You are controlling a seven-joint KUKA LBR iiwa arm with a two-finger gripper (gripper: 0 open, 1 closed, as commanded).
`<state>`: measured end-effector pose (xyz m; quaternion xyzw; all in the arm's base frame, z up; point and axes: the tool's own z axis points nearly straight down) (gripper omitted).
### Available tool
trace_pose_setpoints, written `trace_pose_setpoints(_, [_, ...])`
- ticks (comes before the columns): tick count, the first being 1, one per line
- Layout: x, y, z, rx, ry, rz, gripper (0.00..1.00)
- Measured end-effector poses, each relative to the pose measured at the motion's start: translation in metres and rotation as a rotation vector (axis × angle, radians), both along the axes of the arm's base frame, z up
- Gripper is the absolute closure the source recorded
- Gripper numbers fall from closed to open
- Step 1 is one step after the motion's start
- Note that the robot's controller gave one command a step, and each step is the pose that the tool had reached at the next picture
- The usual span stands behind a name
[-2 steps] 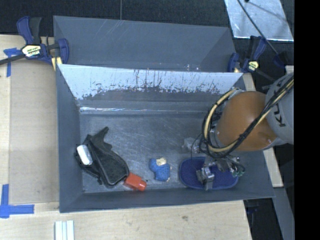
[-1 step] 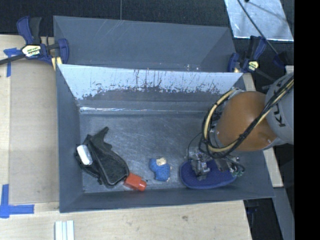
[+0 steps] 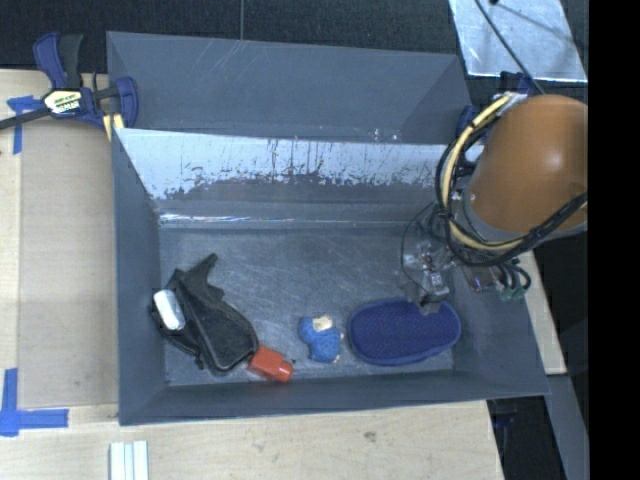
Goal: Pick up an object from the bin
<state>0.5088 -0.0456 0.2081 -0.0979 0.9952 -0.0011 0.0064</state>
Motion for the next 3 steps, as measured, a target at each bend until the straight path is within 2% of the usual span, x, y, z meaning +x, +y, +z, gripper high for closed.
trace_pose_setpoints(1, [-0.007, -0.041, -0.106, 0.001, 0.016, -0.041, 1.0])
trace_pose_setpoints(2, [-0.005, -0.04, -0.102, 0.001, 0.01, -0.038, 0.0])
trace_pose_setpoints(3, [-0.013, -0.029, -0.139, 0.0, 0.014, -0.004, 0.0])
